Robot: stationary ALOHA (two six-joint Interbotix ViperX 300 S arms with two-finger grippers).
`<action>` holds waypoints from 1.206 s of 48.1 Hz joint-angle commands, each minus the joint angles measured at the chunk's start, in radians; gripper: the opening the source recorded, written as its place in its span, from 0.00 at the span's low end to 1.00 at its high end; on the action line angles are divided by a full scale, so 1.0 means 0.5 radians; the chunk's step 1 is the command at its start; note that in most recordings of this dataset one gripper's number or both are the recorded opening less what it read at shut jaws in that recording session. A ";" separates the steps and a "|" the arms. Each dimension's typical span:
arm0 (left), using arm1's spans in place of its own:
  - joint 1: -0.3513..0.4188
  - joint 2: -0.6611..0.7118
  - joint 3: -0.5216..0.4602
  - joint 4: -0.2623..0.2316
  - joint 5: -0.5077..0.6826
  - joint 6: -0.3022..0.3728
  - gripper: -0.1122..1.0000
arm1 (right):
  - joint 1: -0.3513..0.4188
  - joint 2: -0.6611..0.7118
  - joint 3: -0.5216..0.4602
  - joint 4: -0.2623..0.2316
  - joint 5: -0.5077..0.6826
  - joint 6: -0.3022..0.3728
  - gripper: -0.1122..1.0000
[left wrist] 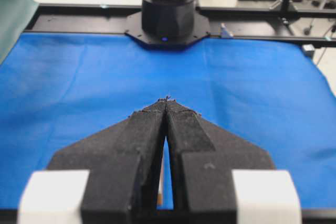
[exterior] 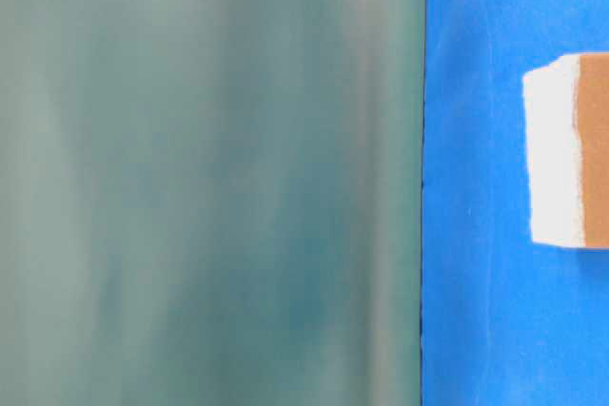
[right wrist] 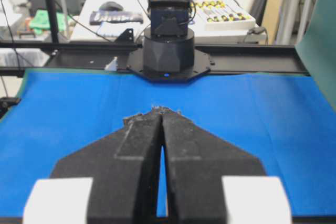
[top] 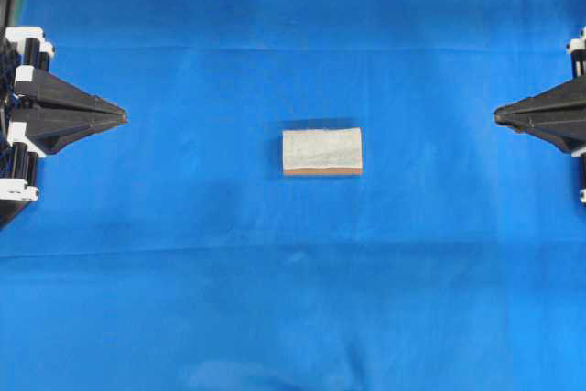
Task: Hand over the sponge with the left arm and wipe it with the right arm.
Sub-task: 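Reach the left gripper to the sponge and close on its end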
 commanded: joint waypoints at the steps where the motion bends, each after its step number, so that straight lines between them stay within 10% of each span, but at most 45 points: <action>1: 0.018 0.021 -0.061 -0.031 -0.009 0.040 0.10 | -0.015 0.012 -0.080 -0.003 -0.015 -0.031 0.10; 32: 0.150 0.614 -0.187 -0.031 -0.239 0.255 0.12 | -0.028 0.117 -0.123 -0.018 0.031 -0.018 0.10; 48: 0.153 1.267 -0.485 -0.031 -0.267 0.258 0.87 | -0.034 0.147 -0.120 -0.018 0.046 -0.018 0.10; 58: 0.150 1.724 -0.773 -0.031 -0.147 0.255 0.95 | -0.034 0.184 -0.107 -0.015 0.043 -0.018 0.10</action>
